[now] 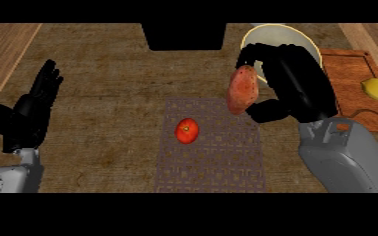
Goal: Pick the sweet potato from the placemat and place it in the bowl
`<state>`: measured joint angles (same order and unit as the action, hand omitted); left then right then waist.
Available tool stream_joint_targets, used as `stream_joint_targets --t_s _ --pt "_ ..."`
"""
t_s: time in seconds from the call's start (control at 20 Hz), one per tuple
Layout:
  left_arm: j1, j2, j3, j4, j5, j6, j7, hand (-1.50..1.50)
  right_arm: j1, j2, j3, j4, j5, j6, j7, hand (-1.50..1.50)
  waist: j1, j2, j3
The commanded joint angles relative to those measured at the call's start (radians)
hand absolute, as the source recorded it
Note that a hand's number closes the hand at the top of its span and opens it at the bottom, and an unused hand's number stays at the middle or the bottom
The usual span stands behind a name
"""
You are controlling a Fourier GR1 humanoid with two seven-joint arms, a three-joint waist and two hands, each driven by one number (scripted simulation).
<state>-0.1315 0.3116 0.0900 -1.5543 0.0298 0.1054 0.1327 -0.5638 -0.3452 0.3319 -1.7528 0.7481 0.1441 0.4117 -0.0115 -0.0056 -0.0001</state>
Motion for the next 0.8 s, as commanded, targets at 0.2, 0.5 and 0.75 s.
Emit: stream_joint_targets --t_s 0.2,0.5,0.75 --pt "-0.028 -0.035 -0.012 -0.013 -0.018 0.003 0.033 0.0 -0.045 -0.063 -0.264 0.12 -0.105 0.026 -0.134 1.5 0.014 0.007 0.0" --pt "-0.095 -0.012 0.017 0.03 -0.027 -0.015 0.052 0.0 -0.148 -0.019 -0.325 0.356 -0.146 0.023 -0.23 1.5 0.019 0.009 0.0" --pt "0.013 -0.041 -0.018 -0.046 -0.037 -0.029 0.001 0.0 -0.245 -0.026 -0.38 0.712 -0.102 -0.117 -0.452 1.5 0.043 0.013 0.001"
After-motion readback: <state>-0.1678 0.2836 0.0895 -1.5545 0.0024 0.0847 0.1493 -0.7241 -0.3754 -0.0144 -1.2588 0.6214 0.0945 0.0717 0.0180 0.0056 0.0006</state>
